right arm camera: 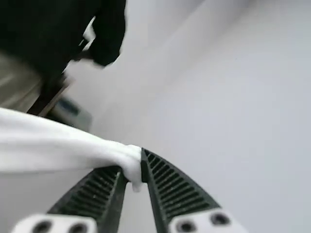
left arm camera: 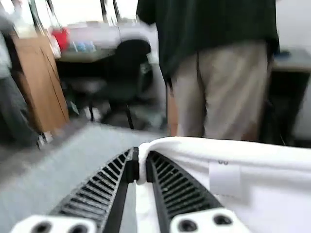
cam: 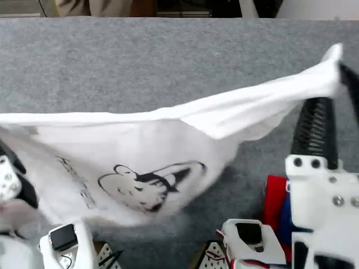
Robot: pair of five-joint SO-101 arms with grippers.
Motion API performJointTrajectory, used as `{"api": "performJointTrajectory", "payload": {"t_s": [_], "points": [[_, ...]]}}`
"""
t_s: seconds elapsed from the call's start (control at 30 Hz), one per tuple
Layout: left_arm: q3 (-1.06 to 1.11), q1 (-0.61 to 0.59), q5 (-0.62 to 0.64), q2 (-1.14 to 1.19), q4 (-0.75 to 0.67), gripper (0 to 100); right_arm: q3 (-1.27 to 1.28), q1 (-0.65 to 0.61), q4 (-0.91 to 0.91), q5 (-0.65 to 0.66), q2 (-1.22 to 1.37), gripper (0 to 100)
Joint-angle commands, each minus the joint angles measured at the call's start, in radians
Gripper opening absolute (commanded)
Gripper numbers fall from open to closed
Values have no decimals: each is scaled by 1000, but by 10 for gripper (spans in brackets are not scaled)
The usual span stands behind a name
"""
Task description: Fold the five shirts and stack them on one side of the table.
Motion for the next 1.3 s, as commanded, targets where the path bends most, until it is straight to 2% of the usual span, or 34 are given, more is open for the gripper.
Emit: {"api": "performJointTrajectory", "payload": {"t_s": [0.0,0.07,0.2,0.47,0.63,0.7,0.8,0.9,1.0,1.1,1.17,1.27], "points": [[-278,25,43,214,196,18,-53,18,-72,61,-4,5],[-423,46,66,320,272,18,-94,18,-71,87,-5,5],[-551,6,80,381,267,18,-171,18,-71,112,-10,5],[-555,8,78,380,264,18,-239,12,-164,106,-4,5],[-514,133,72,390,259,18,-91,12,-256,71,44,5],[-414,163,71,392,193,18,13,10,-299,71,76,5],[-170,161,77,386,-21,18,170,8,-354,71,134,5],[118,160,72,394,-299,18,341,-13,-431,71,214,5],[436,161,69,423,-663,18,516,-19,-526,72,329,4],[706,166,69,530,-1092,18,644,-24,-647,71,478,4],[793,167,58,648,-1320,18,677,-24,-724,38,598,4],[752,176,9,894,-1445,18,659,-24,-813,-37,786,4]]}}
